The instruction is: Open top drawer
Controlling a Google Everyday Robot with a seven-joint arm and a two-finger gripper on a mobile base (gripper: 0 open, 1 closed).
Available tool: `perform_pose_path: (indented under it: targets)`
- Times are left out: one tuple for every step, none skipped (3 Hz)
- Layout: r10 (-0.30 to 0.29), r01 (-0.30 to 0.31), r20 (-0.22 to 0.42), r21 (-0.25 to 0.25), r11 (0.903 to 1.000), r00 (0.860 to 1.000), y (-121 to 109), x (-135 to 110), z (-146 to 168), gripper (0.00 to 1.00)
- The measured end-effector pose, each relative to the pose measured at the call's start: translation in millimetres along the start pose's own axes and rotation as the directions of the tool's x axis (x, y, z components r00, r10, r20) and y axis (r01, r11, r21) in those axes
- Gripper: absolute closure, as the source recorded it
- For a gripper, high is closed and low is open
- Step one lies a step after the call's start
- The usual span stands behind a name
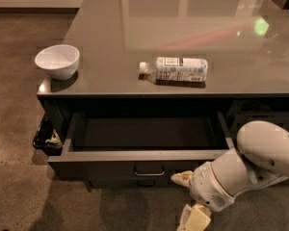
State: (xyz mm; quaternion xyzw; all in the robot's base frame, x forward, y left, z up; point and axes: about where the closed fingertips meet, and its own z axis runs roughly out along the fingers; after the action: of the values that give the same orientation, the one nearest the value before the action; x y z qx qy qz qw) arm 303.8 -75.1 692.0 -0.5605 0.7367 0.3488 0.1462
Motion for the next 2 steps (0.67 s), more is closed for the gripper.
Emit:
perform_pose_path:
  targets:
    - [-0.038,0.039,-0.018,0.034,0.9987,0.999,-11,-12,-14,0.00]
    - [-0.090,0.093,-0.040,0.089,0.9917,0.995,-29,-31,-37,0.00]
